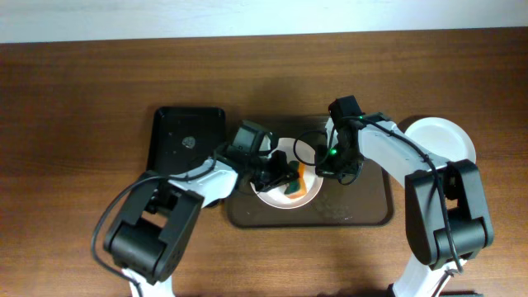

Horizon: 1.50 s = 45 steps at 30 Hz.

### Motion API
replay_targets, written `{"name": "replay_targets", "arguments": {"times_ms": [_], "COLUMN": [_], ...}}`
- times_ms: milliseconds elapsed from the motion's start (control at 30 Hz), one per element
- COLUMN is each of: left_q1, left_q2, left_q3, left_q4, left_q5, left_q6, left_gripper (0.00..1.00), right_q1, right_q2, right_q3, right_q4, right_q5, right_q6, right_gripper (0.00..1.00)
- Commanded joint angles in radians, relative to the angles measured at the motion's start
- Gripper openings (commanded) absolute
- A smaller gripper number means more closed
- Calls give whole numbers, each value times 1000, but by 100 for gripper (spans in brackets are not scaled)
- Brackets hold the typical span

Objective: Clean dirty plates on tray and stack at the side
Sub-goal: 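Scrub the red stain with the sponge while the right gripper holds the plate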

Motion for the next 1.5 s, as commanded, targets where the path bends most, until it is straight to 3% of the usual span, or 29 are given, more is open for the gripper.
{"name": "replay_targets", "arguments": {"times_ms": [0,133,300,433,767,900,967,1133,1333,1467], "left_q1": [-44,-59,-37,21,120,116,114,107,21,-14], "left_q2": [55,65,65,64,46,-31,-87,-121,-119,-116], "left_q3": [8,8,8,8,8,11,11,11,11,11], "left_q4": [43,33,-58,-89,-124,-138,-143,-179,-166,-163], "left_q5": [40,-19,-270,-374,-393,-255,-236,-183,-201,-217], "left_q6": [-80,-85,72,151,346,434,429,225,220,153], "left_gripper": [0,0,0,0,0,0,0,0,0,0], "right_q1": [1,1,1,1,1,1,1,1,1,1], "right_q2": [-32,-32,-32,-32,-32,-32,-32,-32,-32,-32], "right_q3": [-4,-4,-4,-4,-4,-4,-4,-4,-4,-4], "right_q4": [3,3,3,3,3,3,3,3,3,3], "right_q5": [9,9,9,9,9,9,9,9,9,9], "right_q6": [-9,-9,-9,-9,-9,-9,-9,-9,-9,-9], "right_gripper": [4,4,4,4,4,4,4,4,4,4]}}
